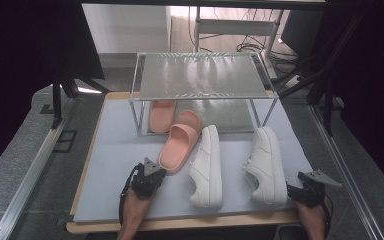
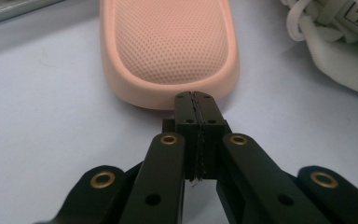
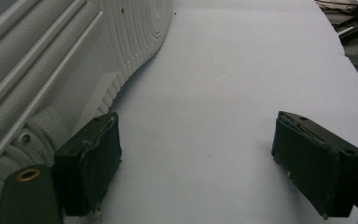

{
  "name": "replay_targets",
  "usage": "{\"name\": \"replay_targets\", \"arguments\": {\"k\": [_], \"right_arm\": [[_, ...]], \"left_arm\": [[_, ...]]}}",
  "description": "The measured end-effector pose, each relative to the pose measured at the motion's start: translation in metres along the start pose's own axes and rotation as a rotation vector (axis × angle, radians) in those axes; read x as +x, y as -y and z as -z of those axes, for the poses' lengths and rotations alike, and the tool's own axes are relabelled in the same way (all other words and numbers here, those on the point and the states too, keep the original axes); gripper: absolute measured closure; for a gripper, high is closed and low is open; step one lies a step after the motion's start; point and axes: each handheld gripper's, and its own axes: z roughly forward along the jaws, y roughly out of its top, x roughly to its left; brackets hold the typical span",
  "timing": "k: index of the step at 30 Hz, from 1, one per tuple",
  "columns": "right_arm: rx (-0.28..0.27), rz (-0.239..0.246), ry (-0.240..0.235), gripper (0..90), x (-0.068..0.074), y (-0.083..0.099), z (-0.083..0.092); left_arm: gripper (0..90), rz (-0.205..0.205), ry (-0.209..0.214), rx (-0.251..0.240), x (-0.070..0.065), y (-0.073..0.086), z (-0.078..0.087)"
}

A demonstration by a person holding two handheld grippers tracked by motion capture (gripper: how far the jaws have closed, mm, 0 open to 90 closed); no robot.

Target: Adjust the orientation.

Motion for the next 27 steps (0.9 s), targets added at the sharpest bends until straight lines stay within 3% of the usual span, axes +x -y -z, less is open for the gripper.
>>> {"name": "replay_targets", "arguments": {"k": [12, 27], "right_arm": [[0.0, 0.0, 0.0, 15.9, 0.0, 0.0, 0.0], [0.0, 0.0, 0.0, 15.9, 0.0, 0.0, 0.0]], "left_arm": [[89.5, -0.04, 0.041, 0.013, -0.013, -0.018, -0.018], [89.5, -0.063, 0.035, 0.002, -0.018, -0.039, -0.037]]}}
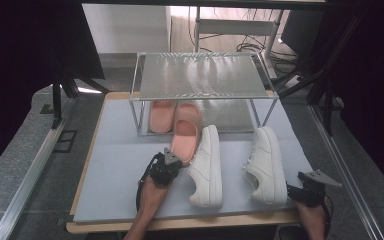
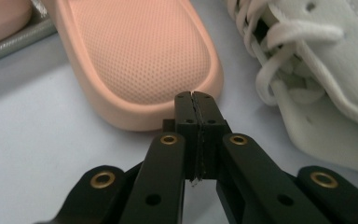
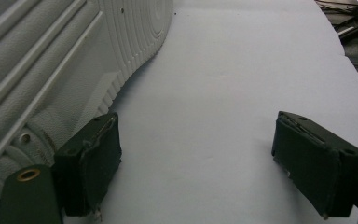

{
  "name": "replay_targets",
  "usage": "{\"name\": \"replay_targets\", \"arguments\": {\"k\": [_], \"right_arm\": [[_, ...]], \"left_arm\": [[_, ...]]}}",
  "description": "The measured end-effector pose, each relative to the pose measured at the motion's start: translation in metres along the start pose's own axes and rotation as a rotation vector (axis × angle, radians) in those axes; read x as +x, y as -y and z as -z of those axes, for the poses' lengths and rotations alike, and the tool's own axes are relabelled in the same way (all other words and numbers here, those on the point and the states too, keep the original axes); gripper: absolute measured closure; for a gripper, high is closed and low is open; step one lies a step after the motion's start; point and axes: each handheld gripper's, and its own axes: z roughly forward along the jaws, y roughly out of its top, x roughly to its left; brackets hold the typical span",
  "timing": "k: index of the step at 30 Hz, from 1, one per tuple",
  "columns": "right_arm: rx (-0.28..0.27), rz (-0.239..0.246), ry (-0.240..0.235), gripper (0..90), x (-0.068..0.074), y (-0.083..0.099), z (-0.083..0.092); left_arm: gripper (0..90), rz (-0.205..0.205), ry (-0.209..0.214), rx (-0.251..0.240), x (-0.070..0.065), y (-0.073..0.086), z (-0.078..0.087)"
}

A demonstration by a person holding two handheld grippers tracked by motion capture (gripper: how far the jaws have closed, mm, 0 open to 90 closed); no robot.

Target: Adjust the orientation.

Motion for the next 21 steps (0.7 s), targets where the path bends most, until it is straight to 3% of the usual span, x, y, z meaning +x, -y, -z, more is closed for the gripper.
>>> {"name": "replay_targets", "arguments": {"k": [9, 15, 21], "right_arm": [[0.0, 0.0, 0.0, 15.8, 0.0, 0.0, 0.0], [0.0, 0.0, 0.0, 15.9, 0.0, 0.0, 0.0], [0.0, 0.0, 0.0, 15.8, 0.0, 0.0, 0.0]], "left_arm": [[89.2, 0.001, -0.006, -0.001, 0.003, -0.007, -0.008], [89.1, -0.012, 0.035, 0.012, -0.003, -0.01, -0.011], [89.1, -0.01, 0.028, 0.01, 0.0, -0.015, -0.015]]}}
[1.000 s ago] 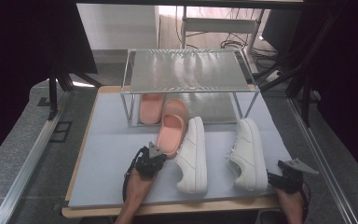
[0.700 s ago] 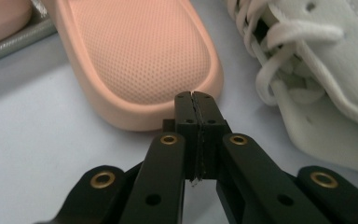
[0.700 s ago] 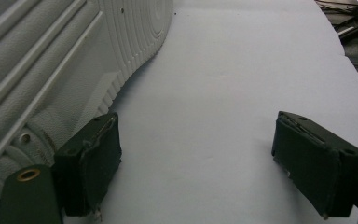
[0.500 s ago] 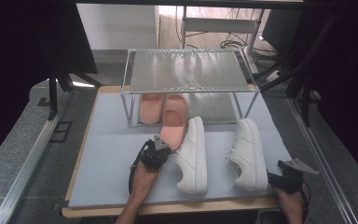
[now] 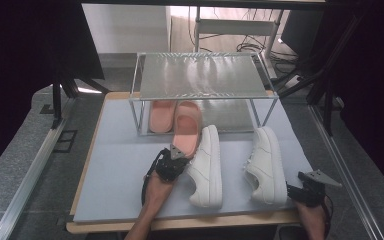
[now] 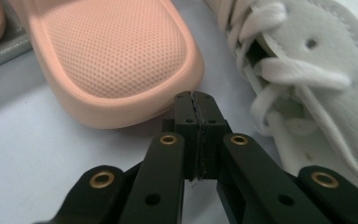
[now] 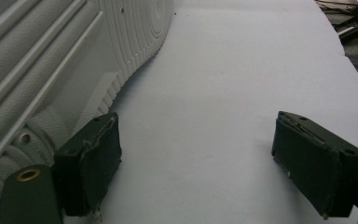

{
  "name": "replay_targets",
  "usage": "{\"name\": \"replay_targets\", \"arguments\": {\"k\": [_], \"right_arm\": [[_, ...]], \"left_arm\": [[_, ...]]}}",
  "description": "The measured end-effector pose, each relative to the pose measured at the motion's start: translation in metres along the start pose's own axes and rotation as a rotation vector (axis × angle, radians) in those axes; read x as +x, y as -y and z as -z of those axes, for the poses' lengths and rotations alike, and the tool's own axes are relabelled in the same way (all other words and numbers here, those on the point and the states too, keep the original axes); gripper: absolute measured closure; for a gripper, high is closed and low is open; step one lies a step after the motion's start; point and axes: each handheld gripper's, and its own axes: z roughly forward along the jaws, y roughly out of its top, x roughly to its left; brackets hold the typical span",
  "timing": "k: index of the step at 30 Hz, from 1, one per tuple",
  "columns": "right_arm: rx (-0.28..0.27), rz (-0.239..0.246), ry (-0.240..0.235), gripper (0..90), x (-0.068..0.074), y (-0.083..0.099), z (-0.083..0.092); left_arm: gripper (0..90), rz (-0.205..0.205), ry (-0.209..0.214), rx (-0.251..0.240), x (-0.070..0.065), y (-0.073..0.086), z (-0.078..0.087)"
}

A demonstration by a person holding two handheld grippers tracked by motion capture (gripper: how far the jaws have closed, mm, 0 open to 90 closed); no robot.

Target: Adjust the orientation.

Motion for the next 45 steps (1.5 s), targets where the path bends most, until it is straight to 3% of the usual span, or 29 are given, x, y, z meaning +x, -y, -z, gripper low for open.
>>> {"name": "replay_targets", "arguments": {"k": [9, 45], "right_arm": [[0.0, 0.0, 0.0, 15.8, 0.0, 0.0, 0.0], [0.0, 0.003, 0.0, 15.9, 0.0, 0.0, 0.0]], "left_arm": [[89.3, 0.035, -0.008, -0.032, 0.017, -0.013, -0.004], [89.7, 0.079, -0.09, -0.031, 0.054, -0.049, -0.056]]}}
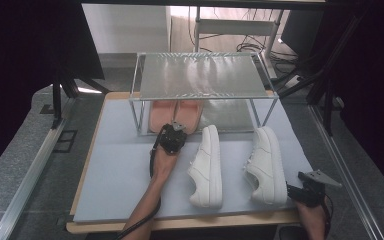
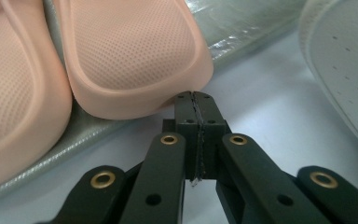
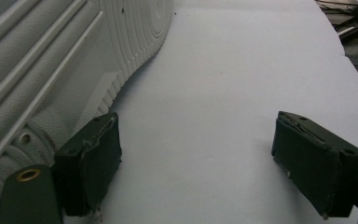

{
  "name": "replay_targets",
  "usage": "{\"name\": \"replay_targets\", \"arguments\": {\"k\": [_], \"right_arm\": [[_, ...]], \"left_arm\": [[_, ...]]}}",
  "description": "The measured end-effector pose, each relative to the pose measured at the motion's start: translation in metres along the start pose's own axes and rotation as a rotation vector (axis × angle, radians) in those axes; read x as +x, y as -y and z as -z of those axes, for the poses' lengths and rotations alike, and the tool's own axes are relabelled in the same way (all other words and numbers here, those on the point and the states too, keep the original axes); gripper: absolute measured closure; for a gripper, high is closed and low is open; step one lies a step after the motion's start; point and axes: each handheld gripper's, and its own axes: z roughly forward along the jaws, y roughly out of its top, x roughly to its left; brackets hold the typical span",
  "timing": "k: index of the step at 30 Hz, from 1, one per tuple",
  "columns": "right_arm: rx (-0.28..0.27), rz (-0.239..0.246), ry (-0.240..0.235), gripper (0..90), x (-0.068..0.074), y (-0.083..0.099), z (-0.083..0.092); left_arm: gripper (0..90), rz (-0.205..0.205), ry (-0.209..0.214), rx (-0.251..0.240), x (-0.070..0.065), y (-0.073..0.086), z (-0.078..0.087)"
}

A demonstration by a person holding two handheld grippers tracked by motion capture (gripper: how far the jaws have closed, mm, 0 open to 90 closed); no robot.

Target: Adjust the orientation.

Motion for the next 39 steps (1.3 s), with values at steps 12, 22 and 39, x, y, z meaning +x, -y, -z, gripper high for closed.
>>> {"name": "replay_targets", "arguments": {"k": [12, 22, 39], "right_arm": [[0.0, 0.001, 0.0, 15.9, 0.0, 0.0, 0.0], [0.0, 0.001, 0.0, 15.9, 0.0, 0.0, 0.0], [0.001, 0.002, -0.001, 16.0, 0.0, 0.0, 0.0]], "left_arm": [[89.6, 0.018, -0.02, -0.009, 0.005, -0.005, -0.018], [84.5, 0.023, -0.011, -0.022, 0.001, -0.001, -0.001], [53.6, -0.004, 0.018, -0.04, 0.005, 0.015, 0.049]]}}
